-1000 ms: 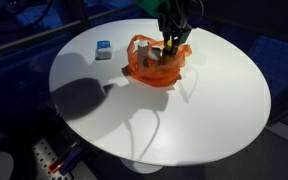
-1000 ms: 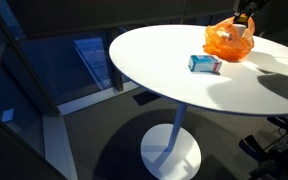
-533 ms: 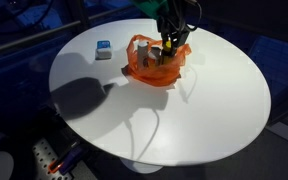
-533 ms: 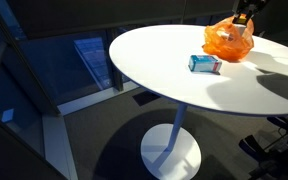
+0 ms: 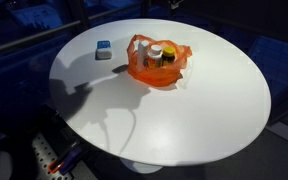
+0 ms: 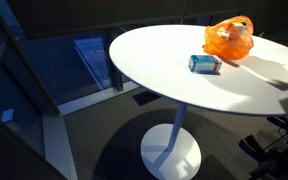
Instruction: Pick up the brown and yellow tin from the table and put it in the orange plastic bag.
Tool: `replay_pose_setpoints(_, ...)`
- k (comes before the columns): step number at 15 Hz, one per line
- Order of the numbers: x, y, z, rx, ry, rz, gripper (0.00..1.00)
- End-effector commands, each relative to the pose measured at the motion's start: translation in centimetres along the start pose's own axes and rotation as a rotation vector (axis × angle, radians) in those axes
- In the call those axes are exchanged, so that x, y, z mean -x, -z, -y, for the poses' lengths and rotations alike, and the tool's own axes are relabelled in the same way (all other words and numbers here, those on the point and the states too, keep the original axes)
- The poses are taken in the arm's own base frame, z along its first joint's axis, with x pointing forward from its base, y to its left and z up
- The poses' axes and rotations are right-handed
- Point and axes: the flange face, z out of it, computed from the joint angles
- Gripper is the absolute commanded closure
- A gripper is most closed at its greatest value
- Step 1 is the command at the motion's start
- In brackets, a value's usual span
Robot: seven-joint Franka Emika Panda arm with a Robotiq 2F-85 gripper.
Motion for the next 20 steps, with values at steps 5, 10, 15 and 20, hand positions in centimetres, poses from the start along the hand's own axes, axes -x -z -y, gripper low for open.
replay_pose_setpoints(5,3.7,8.3,3.3,-0.054,0.088,0.095,0.00)
replay_pose_setpoints(10,6.0,10.8,3.8,-0.009,0.100,0.262,0.00)
replay_pose_setpoints(15,6.9,10.6,3.6,-0.003,0.091,0.316,0.00)
replay_pose_setpoints(20,6.9,10.3,3.6,-0.001,0.091,0.325,0.00)
